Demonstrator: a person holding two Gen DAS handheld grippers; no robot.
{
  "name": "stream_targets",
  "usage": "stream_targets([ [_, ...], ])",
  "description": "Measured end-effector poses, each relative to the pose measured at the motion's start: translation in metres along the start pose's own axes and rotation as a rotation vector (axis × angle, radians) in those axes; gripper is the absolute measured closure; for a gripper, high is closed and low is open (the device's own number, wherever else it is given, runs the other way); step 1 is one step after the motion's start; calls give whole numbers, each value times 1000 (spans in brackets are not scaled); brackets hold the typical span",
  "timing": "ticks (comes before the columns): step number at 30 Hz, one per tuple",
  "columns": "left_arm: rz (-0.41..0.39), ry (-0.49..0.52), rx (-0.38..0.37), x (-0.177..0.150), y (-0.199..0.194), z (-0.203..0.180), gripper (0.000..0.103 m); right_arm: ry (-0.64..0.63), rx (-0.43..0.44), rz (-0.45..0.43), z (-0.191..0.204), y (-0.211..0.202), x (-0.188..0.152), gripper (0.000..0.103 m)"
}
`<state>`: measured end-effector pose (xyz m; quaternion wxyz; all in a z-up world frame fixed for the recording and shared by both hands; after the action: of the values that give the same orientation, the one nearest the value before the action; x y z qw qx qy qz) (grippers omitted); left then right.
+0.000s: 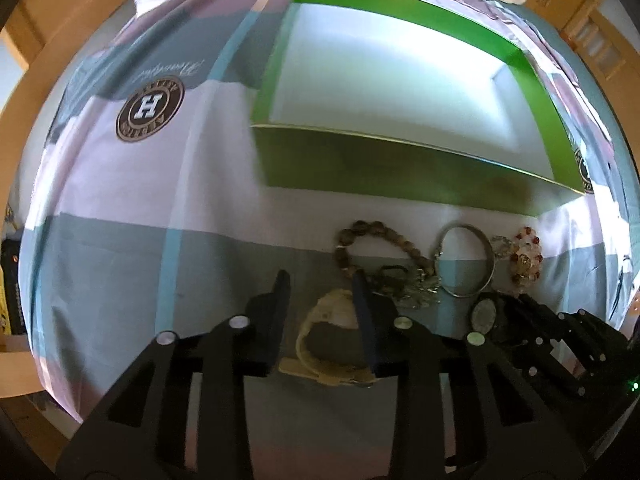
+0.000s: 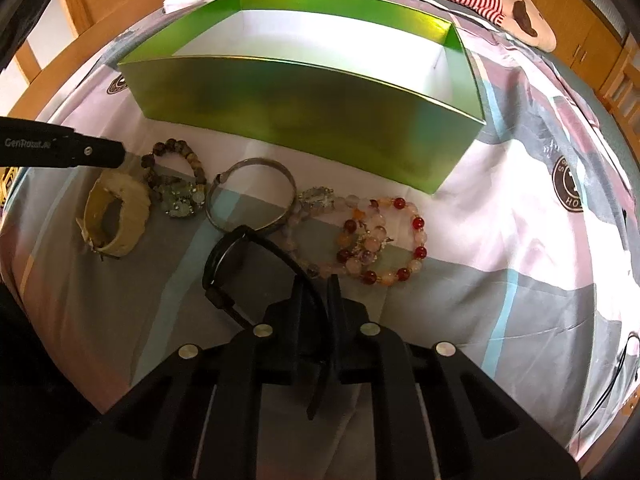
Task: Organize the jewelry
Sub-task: 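Lower the left tool over the white watch while the right tool approaches the black watch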
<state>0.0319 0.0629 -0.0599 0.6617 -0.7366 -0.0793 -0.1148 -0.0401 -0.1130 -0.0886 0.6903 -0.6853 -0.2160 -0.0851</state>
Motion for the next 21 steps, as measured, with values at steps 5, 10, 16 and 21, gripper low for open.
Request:
stream_targets([
  [5, 11, -10, -22, 0, 0, 7, 57, 30, 10, 6, -7, 0, 1, 91],
  [10, 7, -12, 5, 3, 4, 8, 46, 47, -5, 1, -8, 1, 1, 90],
  [16, -8, 11, -27, 1, -5, -2, 46, 52, -54, -27, -4, -3, 0, 90],
  [21, -11, 47, -46, -3, -11, -14, 42, 66, -108, -72, -8, -22, -8, 91],
])
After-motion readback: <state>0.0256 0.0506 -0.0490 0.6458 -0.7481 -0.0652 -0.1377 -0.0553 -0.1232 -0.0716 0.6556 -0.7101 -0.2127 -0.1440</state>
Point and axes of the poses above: each gripper's, at about its wrist camera, not at the fingertips, and y roughly the way its jaws point, z to its left, x to its top, the point moved 2 cm from there along y, roughly the way its jaws point, and after that the axes turned 1 degree about -z, right-handed, at the moved point
